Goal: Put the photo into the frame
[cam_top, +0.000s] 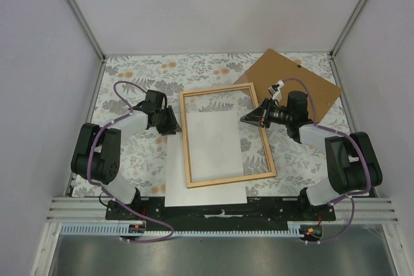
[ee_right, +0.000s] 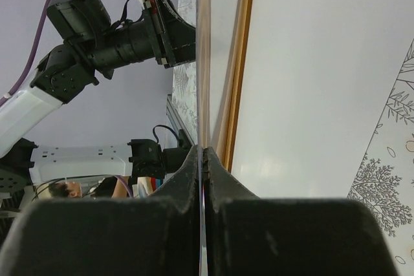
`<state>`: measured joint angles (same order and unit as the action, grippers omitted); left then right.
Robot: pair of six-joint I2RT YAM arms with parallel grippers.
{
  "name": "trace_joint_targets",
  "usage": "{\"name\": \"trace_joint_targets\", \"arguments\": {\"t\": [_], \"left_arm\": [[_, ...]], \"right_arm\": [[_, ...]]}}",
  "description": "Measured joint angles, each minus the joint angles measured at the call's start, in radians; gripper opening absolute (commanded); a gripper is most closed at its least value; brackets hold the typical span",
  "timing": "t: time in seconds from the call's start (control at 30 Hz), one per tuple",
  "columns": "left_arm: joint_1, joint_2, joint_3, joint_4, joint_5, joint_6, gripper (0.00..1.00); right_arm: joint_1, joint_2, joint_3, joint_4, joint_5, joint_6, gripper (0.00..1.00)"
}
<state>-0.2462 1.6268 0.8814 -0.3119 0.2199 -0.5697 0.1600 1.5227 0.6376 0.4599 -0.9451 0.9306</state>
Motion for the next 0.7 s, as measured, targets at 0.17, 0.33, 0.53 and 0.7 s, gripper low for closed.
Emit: {"name": "trace_joint_targets", "arguments": {"t": [0.17, 0.33, 0.53, 0.7], "left_arm": [[0.000, 0.000, 0.000, 0.000, 0.000, 0.003, 0.37], [0.000, 0.000, 0.000, 0.000, 0.001, 0.006, 0.37], [0.000, 0.004, 0.000, 0.000, 0.002, 0.007, 0.37], [0.000, 0.004, 0.000, 0.000, 0.002, 0.010, 0.36]], "right_arm": [[0.000, 0.003, 0.000, 0.009, 0.000, 0.000, 0.00], [0.001, 0.003, -0.008, 0.040, 0.001, 0.001, 0.00], [0.006, 0.003, -0.020, 0.071, 0.008, 0.001, 0.00], [0.009, 0.010, -0.036, 0.105, 0.012, 0.000, 0.00]]}}
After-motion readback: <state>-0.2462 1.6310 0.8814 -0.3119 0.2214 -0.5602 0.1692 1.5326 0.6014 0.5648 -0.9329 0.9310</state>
